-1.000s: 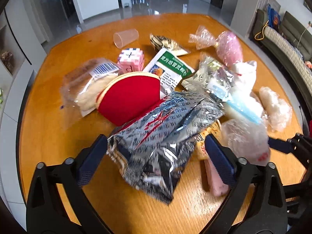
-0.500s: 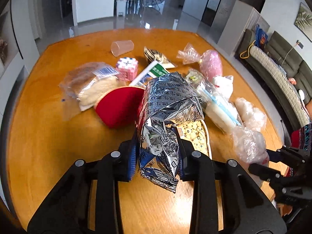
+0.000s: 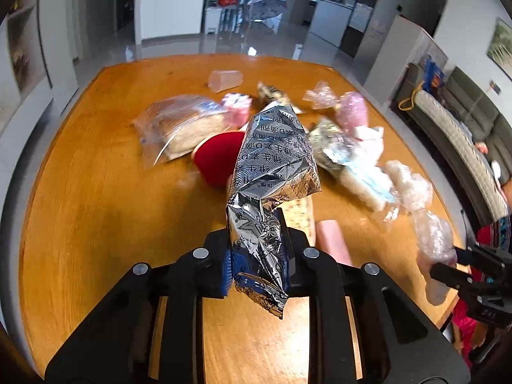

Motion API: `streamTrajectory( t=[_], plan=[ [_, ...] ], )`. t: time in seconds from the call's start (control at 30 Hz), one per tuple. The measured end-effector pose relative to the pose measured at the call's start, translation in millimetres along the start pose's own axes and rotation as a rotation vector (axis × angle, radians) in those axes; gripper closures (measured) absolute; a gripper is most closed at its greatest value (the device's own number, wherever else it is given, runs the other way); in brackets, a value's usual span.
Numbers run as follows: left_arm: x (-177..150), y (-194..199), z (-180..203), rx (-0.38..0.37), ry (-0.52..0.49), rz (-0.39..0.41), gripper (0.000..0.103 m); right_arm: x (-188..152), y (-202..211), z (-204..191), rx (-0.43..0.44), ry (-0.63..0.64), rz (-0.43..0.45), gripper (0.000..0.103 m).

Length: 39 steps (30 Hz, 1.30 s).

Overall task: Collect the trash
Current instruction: 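Carry both bags to the black trash bag and release them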

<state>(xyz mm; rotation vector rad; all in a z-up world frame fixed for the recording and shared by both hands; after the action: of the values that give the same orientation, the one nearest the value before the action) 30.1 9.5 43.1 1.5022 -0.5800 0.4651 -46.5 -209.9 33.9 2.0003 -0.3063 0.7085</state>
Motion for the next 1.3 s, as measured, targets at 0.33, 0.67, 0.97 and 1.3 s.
streamTrajectory(
  t=[0.33, 0.67, 0.97, 1.3],
  plan=[
    [5, 47, 147, -0.138, -0.268, 0.093, 0.082, -40, 73, 55, -0.08, -0.101, 0.113, 0.061],
    [-45, 53, 320, -0.37, -0.512, 0.04, 0.082, -130, 165, 147, -0.275, -0.319, 0.187, 0.061],
    [-129, 66, 477, -0.56, -0.783, -0.046, 0.082, -253, 230, 221, -0.448, -0.65, 0.24, 0.061],
    [-183, 38, 549, -0.479, -0.92, -0.052, 0.006, -324, 226, 261, -0.558, -0.782, 0.163, 0.026]
  ],
)
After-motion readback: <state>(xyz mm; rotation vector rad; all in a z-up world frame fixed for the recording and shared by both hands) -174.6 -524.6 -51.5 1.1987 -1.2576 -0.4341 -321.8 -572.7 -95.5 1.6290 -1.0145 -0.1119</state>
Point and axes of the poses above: each gripper's, at about its wrist camera, not at the fingertips, and y roughly against the way its jaws point, z to its right, x to its top, the point moved 5 cm from there along -y, roughly the way its jaws point, and after that the axes turned 13 degrees about x, right-handed, at the moved point
